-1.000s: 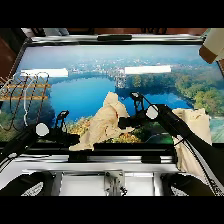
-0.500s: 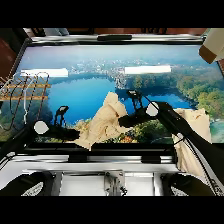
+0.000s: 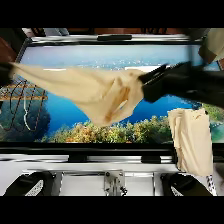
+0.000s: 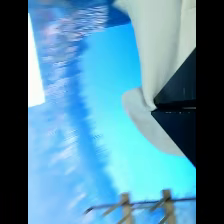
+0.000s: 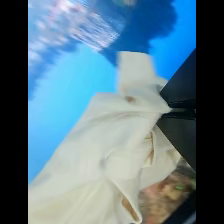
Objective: Fold the shirts.
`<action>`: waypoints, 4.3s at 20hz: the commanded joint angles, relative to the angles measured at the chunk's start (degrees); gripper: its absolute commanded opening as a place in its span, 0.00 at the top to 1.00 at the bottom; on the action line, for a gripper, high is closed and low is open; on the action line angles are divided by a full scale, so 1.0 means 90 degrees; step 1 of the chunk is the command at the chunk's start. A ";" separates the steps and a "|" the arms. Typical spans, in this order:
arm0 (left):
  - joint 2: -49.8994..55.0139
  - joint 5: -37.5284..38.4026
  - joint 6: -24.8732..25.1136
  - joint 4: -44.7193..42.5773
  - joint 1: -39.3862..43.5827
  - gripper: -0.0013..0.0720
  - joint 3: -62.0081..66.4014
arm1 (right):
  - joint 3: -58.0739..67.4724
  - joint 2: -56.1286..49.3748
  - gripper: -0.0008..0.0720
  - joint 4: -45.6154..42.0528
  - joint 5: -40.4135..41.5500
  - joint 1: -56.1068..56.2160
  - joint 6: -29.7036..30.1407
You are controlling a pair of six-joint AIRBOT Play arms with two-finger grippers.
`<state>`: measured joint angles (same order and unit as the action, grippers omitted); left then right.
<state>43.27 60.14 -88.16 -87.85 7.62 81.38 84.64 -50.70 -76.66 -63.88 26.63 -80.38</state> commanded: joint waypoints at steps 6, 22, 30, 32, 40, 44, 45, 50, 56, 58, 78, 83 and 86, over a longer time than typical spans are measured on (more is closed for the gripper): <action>-0.0799 -0.1003 -0.0770 -0.0469 -0.0274 0.94 0.2883 | 0.0879 0.1491 0.90 0.1137 0.1251 -0.0002 -0.0784; 0.3956 -0.1231 -0.0114 -0.0056 -0.0272 0.94 0.2880 | 0.0872 -0.2555 0.90 -0.2059 -0.1241 -0.0002 -0.1678; 0.6416 0.0364 -0.0294 0.0602 0.0418 0.93 0.2880 | 0.0872 -0.5260 0.90 -0.2018 -0.0568 -0.0002 -0.1644; 0.6664 0.1044 -0.0403 0.0770 0.0469 0.66 0.2880 | 0.0874 -0.5270 0.90 -0.2023 -0.0474 -0.0002 -0.1532; 0.5467 0.3980 -0.0486 0.1192 -0.0277 0.23 0.2363 | 0.0872 -0.4342 0.90 -0.2968 -0.1523 -0.0005 -0.1086; 0.3514 0.2742 -0.0520 0.2601 -0.0097 0.23 -0.1214 | 0.0872 -0.3934 0.90 -0.2922 -0.1535 -0.0002 -0.1093; 0.2992 0.2385 -0.0525 0.2669 -0.0044 0.23 -0.2132 | 0.0872 -0.3903 0.90 -0.2815 -0.1547 -0.0002 -0.1093; 0.0852 0.1982 -0.0678 0.2713 -0.0330 0.17 -0.5289 | 0.0872 -0.3893 0.90 -0.2392 -0.1571 -0.0002 -0.1086; 0.0561 0.1202 -0.0916 0.2820 -0.0352 0.06 -0.6562 | 0.0872 -0.3893 0.90 -0.2344 -0.1566 -0.0002 -0.1088; 0.0612 0.0687 -0.0908 0.3208 -0.0352 0.07 -0.6700 | 0.0872 -0.3893 0.90 -0.2341 -0.1530 -0.0002 -0.1088; -0.0211 0.0532 0.0270 0.2310 -0.1251 0.94 -0.0017 | 0.0991 -0.1586 0.90 -0.3886 -0.0911 -0.0002 -0.1370; -0.0794 0.0563 -0.0695 0.1994 -0.2023 0.94 0.2786 | 0.1222 0.0852 0.90 -0.3903 0.0777 -0.0002 -0.2693; -0.1195 0.1030 -0.0918 0.1940 -0.2074 0.94 0.2866 | 0.1222 0.1817 0.90 -0.3582 0.0758 -0.0002 -0.2888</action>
<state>35.57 66.17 -93.21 -68.14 -9.50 101.93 95.39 -43.29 -110.67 -60.62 26.63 -102.30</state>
